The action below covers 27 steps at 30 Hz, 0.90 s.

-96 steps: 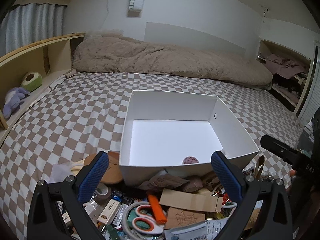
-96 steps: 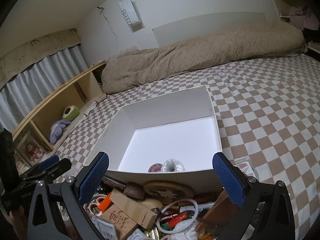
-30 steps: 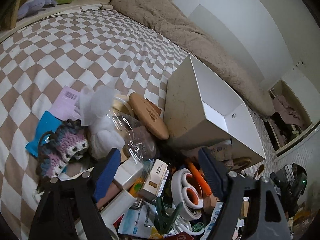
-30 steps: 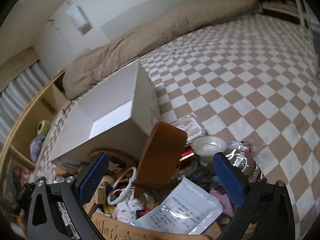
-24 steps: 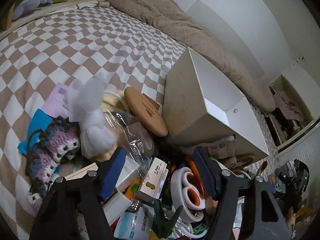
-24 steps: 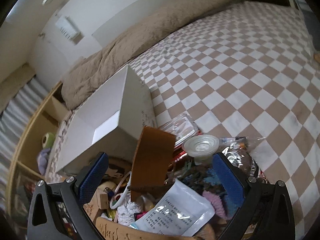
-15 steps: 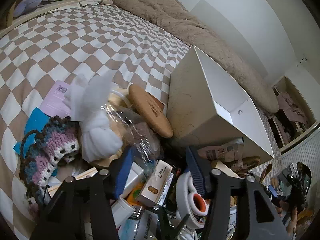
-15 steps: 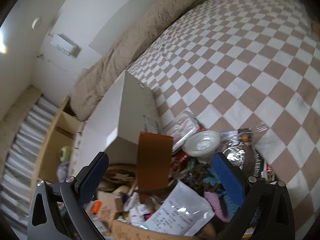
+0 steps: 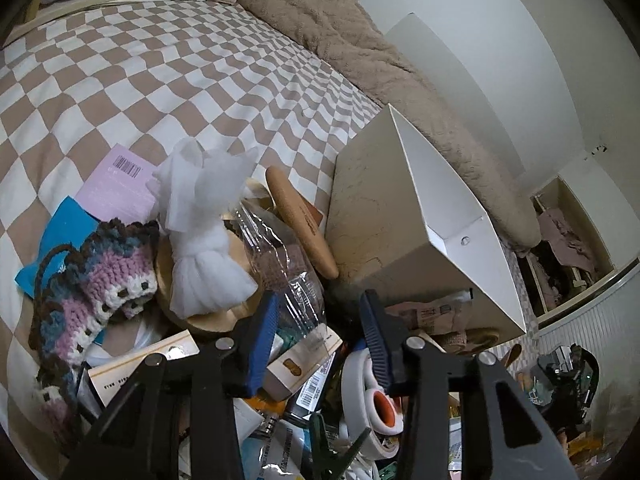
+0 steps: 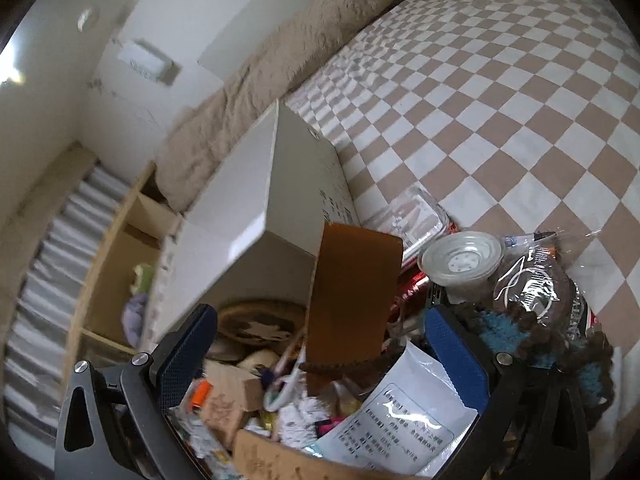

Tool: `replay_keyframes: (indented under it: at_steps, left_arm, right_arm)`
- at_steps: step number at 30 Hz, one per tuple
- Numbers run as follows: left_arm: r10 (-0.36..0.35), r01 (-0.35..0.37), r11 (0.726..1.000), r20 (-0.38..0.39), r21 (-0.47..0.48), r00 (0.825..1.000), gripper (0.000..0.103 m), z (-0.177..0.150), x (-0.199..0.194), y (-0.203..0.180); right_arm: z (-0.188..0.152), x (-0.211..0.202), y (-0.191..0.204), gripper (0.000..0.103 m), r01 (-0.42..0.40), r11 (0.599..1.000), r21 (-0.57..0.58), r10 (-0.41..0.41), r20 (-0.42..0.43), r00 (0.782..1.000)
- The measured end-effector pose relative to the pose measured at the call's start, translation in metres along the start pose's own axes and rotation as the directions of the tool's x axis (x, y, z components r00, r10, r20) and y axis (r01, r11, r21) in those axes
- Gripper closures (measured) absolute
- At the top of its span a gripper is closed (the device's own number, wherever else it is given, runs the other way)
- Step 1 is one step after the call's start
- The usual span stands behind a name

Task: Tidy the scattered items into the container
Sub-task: 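Lower the right gripper onto the brown leather strap while the left gripper reaches a plastic bag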

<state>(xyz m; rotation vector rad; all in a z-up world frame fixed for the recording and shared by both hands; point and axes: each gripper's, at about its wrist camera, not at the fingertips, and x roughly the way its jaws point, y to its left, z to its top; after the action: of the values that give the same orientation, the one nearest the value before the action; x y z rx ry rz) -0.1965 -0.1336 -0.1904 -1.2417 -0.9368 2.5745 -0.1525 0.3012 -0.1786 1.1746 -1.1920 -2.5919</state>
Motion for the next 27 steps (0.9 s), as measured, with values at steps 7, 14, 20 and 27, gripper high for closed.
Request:
replay_keyframes:
  at_steps: [7, 14, 20, 27]
  left_arm:
    - [0.014, -0.014, 1.000, 0.002, -0.011, 1.000, 0.063, 0.000, 0.001, 0.004]
    - [0.110, -0.111, 0.993, 0.011, 0.031, 0.994, 0.063, 0.007, 0.012, 0.000]
    - [0.128, -0.129, 0.990, 0.007, 0.057, 0.992, 0.063, 0.012, 0.023, -0.002]
    - [0.095, -0.095, 0.995, -0.007, 0.039, 0.995, 0.075, 0.014, 0.025, 0.001]
  right_arm:
    - [0.000, 0.013, -0.001, 0.000, 0.058, 0.998, 0.003, -0.058, -0.022, 0.998]
    - [-0.002, 0.018, 0.003, 0.000, 0.046, 0.998, -0.031, -0.047, -0.034, 0.998]
    - [-0.001, 0.020, -0.005, 0.020, 0.056, 0.998, -0.002, -0.056, -0.051, 0.997]
    - [0.000, 0.016, -0.008, 0.057, 0.010, 1.000, 0.005, -0.010, -0.048, 0.999]
